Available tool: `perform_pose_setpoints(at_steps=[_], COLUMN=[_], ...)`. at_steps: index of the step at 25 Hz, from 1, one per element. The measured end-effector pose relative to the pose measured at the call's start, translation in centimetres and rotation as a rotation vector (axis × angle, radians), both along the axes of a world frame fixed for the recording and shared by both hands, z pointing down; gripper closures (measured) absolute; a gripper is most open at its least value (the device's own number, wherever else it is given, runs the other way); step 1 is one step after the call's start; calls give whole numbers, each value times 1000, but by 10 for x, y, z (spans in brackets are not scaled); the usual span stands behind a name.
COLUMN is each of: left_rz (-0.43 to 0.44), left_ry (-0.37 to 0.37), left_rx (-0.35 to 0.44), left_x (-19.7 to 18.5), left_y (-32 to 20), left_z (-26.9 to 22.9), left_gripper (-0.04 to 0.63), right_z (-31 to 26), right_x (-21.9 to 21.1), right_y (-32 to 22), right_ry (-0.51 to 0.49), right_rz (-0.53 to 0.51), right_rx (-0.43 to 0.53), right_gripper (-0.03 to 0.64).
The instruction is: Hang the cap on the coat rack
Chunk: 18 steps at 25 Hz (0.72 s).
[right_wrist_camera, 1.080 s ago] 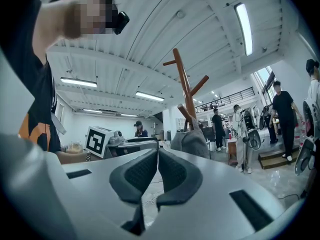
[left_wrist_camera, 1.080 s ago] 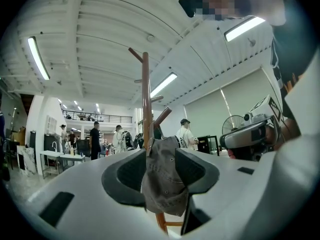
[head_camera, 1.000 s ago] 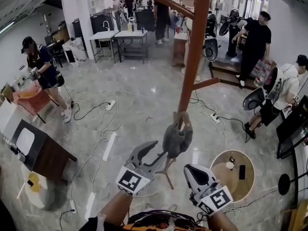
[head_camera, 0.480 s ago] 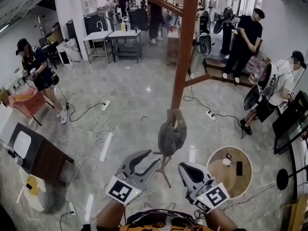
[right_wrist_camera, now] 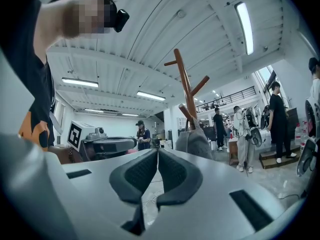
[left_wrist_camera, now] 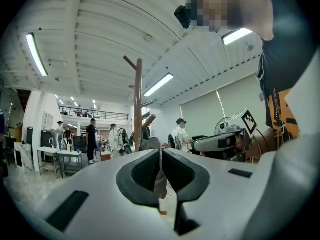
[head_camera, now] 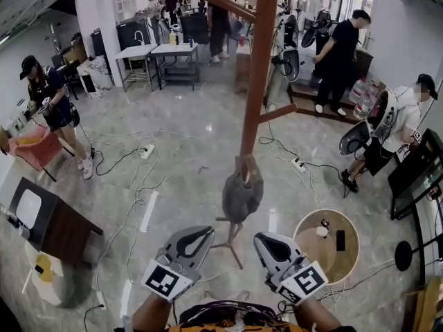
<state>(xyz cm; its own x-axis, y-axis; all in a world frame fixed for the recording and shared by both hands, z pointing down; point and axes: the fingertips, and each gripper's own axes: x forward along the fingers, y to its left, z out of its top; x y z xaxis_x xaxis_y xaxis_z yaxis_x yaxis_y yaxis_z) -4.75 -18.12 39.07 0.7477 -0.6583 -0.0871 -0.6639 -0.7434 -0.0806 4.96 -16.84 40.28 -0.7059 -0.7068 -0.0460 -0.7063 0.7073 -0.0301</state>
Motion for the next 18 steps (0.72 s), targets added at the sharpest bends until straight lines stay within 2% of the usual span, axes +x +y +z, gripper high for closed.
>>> perform_pose_setpoints(at_steps=[18], left_rz=[29], left_ry=[1], left_rx=[-42], left_x=[28], left_y=[9], left_z=[-2], left_gripper=[572], right_z=[-4], right_x=[5], right_y=[-8], right_ry=[-32], right_rz=[-16], right_rx=[3], right_gripper=[595])
